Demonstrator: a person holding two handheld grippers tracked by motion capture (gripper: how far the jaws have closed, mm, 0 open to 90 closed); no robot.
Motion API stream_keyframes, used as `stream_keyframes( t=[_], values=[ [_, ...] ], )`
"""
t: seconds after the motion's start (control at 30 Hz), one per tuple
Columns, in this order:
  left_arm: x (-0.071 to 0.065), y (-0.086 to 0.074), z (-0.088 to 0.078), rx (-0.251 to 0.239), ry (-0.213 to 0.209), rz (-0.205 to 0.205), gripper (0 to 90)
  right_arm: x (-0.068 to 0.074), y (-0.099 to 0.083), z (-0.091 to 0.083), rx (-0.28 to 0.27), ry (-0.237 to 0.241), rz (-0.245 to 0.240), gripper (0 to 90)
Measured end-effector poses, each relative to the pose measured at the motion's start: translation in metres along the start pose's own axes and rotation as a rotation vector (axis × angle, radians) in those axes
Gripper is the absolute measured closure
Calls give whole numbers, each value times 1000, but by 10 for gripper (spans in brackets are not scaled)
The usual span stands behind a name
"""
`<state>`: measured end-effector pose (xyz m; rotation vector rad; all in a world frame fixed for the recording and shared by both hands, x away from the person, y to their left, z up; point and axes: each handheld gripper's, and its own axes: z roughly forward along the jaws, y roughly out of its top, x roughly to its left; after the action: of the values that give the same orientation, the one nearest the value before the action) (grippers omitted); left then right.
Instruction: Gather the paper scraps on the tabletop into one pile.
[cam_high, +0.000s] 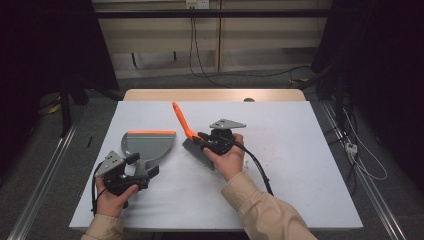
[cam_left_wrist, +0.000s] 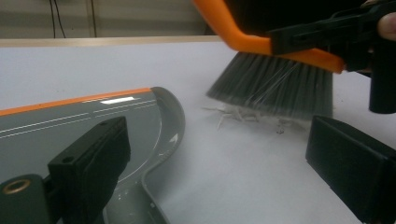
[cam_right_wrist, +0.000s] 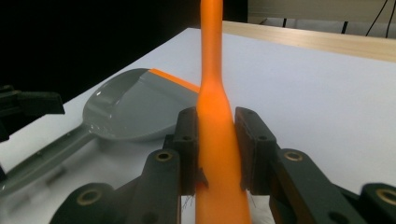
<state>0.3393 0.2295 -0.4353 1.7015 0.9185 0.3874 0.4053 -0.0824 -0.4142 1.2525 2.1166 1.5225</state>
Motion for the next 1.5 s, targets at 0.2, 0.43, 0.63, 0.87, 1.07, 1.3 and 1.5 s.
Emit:
stream_keyframes(
  t=[0.2,0.43,0.63,0.87,1.07,1.3,1.5],
  values=[
    [0,0,0,1,1,2,63,9,-10,21,25,-16,47,717],
    [0,0,0,-2,1,5,63,2,-13,13,77,-84,26,716],
    [-2,1,0,0,-1,10,63,-17,-15,-11,83,-138,37,717],
    [-3,1,2,1,1,13,63,-22,-5,-30,34,-139,47,717],
    [-3,1,2,2,-2,11,63,-14,2,-20,16,-121,40,717],
    [-1,1,2,2,-5,5,63,-9,0,14,40,-93,69,717],
    [0,1,2,-1,-5,2,63,-20,-3,16,84,-130,78,716]
  ],
)
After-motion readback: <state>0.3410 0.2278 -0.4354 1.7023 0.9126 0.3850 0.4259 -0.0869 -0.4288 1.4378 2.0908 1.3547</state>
